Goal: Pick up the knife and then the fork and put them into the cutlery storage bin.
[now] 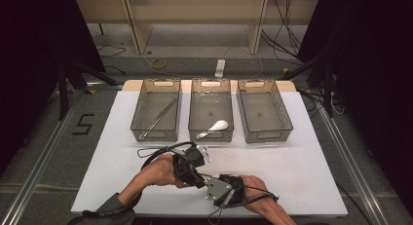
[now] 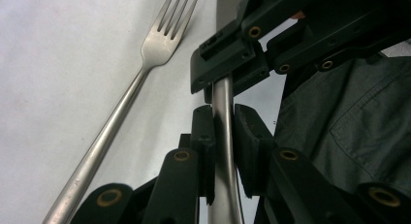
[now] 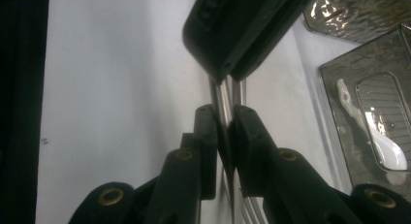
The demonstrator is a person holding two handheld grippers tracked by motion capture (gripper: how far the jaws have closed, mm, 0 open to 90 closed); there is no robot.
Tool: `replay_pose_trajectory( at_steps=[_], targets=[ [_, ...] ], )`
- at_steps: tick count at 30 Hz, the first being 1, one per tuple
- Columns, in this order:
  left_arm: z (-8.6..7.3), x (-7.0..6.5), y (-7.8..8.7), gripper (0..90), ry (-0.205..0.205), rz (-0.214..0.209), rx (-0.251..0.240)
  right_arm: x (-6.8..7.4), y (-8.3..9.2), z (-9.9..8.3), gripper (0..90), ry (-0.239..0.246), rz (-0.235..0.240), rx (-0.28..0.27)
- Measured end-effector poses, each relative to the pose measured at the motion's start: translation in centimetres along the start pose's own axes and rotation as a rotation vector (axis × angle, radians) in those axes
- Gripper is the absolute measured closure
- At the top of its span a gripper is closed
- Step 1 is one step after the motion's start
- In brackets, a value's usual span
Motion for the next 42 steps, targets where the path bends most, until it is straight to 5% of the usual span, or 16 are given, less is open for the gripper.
replay_pose_trajectory(
  at_steps=[5,10,15,21,24,32,33,42],
  targets=[
    [0.2,0.3,0.4,75.2,0.03,0.008,-0.051,-0.2,0.4,-0.1,83.6,0.021,0.009,0.011],
    [0.3,0.6,1.4,53.9,0.047,0.015,-0.104,-0.7,0.6,-0.6,83.7,0.013,-0.005,0.027],
    [0.2,1.4,2.5,39.3,0.086,0.077,-0.17,-1.1,0.7,-1.2,83.7,-0.033,-0.02,0.041],
    [-0.4,2.2,4.2,31.2,0.101,0.126,-0.305,-2.2,1.1,-2.2,83.7,-0.091,-0.028,0.063],
    [-1.0,2.6,4.8,28.7,0.105,0.155,-0.358,-3.2,1.4,-3.0,83.7,-0.199,-0.032,0.057],
    [-3.5,3.5,5.5,23.0,0.112,0.213,-0.484,-5.8,2.4,-5.1,83.7,-0.363,-0.044,0.041],
    [-4.0,3.6,5.6,20.8,0.116,0.219,-0.499,-6.7,2.9,-5.8,83.7,-0.415,-0.058,0.038],
    [-7.4,4.7,6.3,19.4,0.195,0.299,-0.629,-10.7,4.1,-7.8,83.7,-0.564,-0.099,0.015]
  ],
)
Point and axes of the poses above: each handheld gripper's, and its own axes: y roughly backward along the jaws, z roughly out of its top, x roughly to its left, the point moved 4 cm from there along -y, roughly forward along the jaws, and after that the axes turned 5 degrees about y, right-handed, at the moved point
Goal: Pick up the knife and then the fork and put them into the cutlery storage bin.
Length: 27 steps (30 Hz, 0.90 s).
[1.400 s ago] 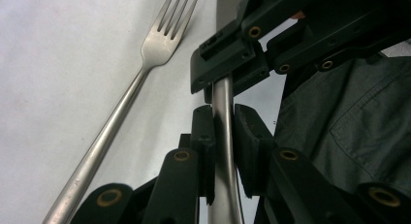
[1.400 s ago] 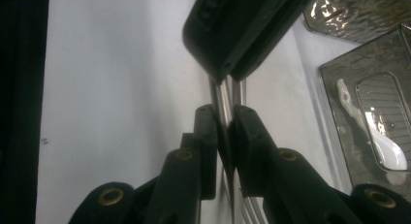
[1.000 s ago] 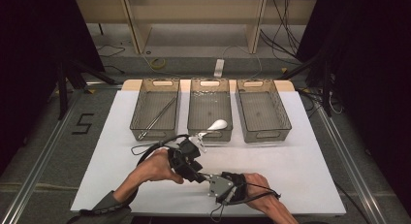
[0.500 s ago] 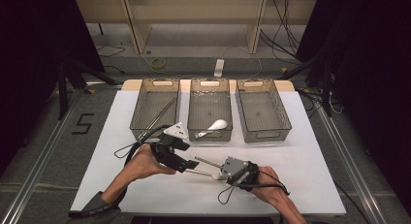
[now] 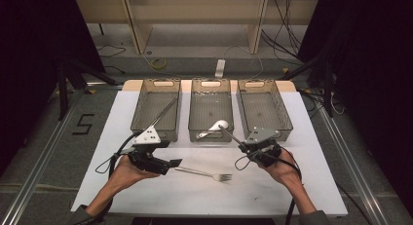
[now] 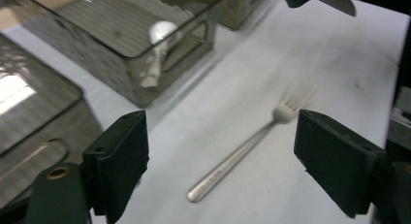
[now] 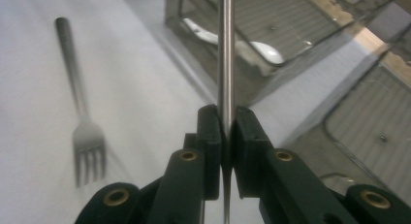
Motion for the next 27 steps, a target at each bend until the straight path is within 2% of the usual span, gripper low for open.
replay_pose_trajectory(
  at_steps=[1,3,5,12,13,16,19,20,21,23,24,26,27],
  targets=[
    [-0.2,0.3,0.3,19.4,0.023,0.014,-0.021,-0.5,0.0,0.1,83.6,-0.008,-0.008,0.003],
    [-0.3,0.4,0.3,19.2,0.028,0.021,-0.025,-0.9,-0.1,0.2,83.7,-0.02,-0.012,0.004],
    [-0.5,0.6,0.5,18.2,0.035,0.032,-0.034,-2.2,-0.1,0.5,83.7,-0.046,-0.019,0.008],
    [-1.3,0.7,0.8,17.3,0.03,0.086,-0.051,-4.6,0.1,1.5,83.7,-0.085,-0.032,0.007],
    [-1.4,0.7,0.8,16.6,0.034,0.083,-0.053,-5.4,0.0,1.8,83.6,-0.097,-0.039,0.012],
    [-1.5,0.8,1.0,16.1,0.051,0.079,-0.067,-6.7,-0.2,2.2,83.6,-0.129,-0.048,0.012],
    [-1.5,0.9,1.3,16.0,0.09,0.053,-0.091,-7.9,-0.3,2.5,83.6,-0.147,-0.06,0.022],
    [-1.5,0.9,1.4,16.0,0.093,0.054,-0.093,-7.9,-0.3,2.5,83.6,-0.147,-0.06,0.022],
    [-1.6,0.9,1.4,16.0,0.091,0.059,-0.092,-8.8,-0.4,2.7,83.6,-0.164,-0.066,0.024],
    [-1.8,1.0,1.4,16.0,0.085,0.07,-0.09,-9.3,-0.5,2.7,83.6,-0.169,-0.071,0.03],
    [-1.8,0.9,1.4,15.9,0.085,0.075,-0.095,-10.1,-0.7,2.9,83.6,-0.187,-0.081,0.039],
    [-1.9,0.9,1.4,15.9,0.086,0.076,-0.097,-10.4,-0.8,3.0,83.6,-0.194,-0.085,0.045],
    [-1.9,0.9,1.4,15.8,0.086,0.077,-0.095,-11.1,-1.1,3.1,83.6,-0.21,-0.089,0.053]
  ],
)
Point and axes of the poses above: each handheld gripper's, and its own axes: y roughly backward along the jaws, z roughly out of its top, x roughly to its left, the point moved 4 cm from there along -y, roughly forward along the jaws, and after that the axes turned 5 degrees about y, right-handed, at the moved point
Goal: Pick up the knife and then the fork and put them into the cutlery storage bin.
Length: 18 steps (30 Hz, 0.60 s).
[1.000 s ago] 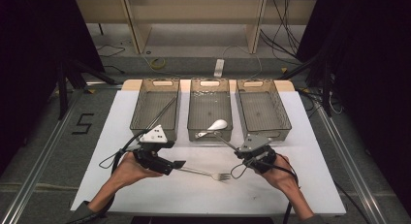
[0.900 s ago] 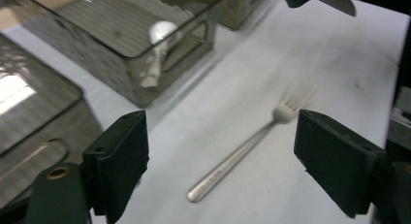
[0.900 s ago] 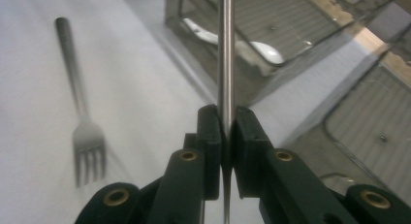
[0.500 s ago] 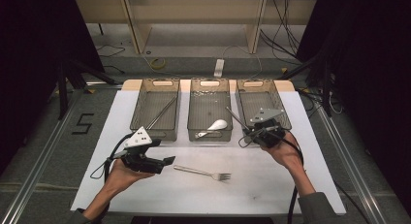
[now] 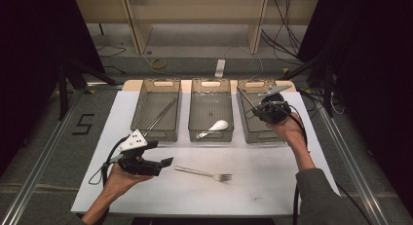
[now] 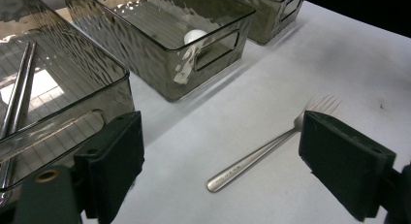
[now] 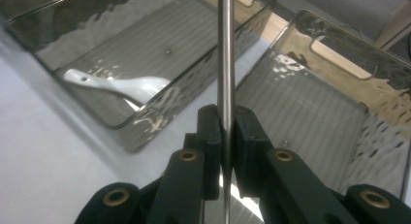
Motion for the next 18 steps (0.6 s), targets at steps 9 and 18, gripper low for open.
replay_pose_trajectory(
  at_steps=[9,18],
  targets=[
    [0.0,0.0,0.2,15.8,-0.003,0.02,-0.026,-2.3,-1.6,1.5,83.5,-0.056,-0.025,0.031],
    [0.0,0.0,0.4,15.8,0.001,0.022,-0.049,-3.9,-3.7,1.9,83.5,-0.121,-0.042,0.075]
  ],
)
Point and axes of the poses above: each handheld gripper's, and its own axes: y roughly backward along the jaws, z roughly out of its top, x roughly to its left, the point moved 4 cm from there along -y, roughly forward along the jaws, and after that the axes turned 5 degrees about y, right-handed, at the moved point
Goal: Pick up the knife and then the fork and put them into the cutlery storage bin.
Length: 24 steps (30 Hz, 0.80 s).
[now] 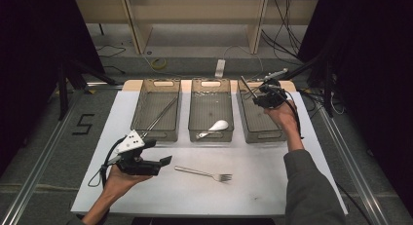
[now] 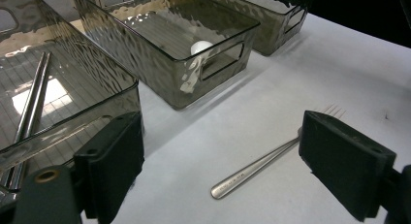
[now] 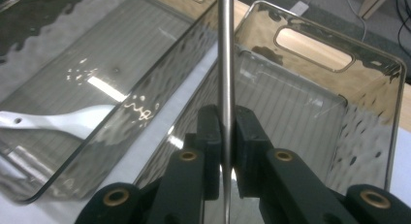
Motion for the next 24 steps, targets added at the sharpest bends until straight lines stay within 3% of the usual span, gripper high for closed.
replay_pose_trajectory(
  at_steps=[11,24],
  targets=[
    [0.0,0.0,0.0,15.8,-0.002,-0.001,-0.003,-1.2,-1.7,0.4,83.5,-0.067,-0.017,0.035],
    [0.0,-0.1,-0.1,16.0,-0.004,-0.005,0.003,-1.7,-3.9,0.0,82.8,-0.09,-0.037,0.089]
  ],
)
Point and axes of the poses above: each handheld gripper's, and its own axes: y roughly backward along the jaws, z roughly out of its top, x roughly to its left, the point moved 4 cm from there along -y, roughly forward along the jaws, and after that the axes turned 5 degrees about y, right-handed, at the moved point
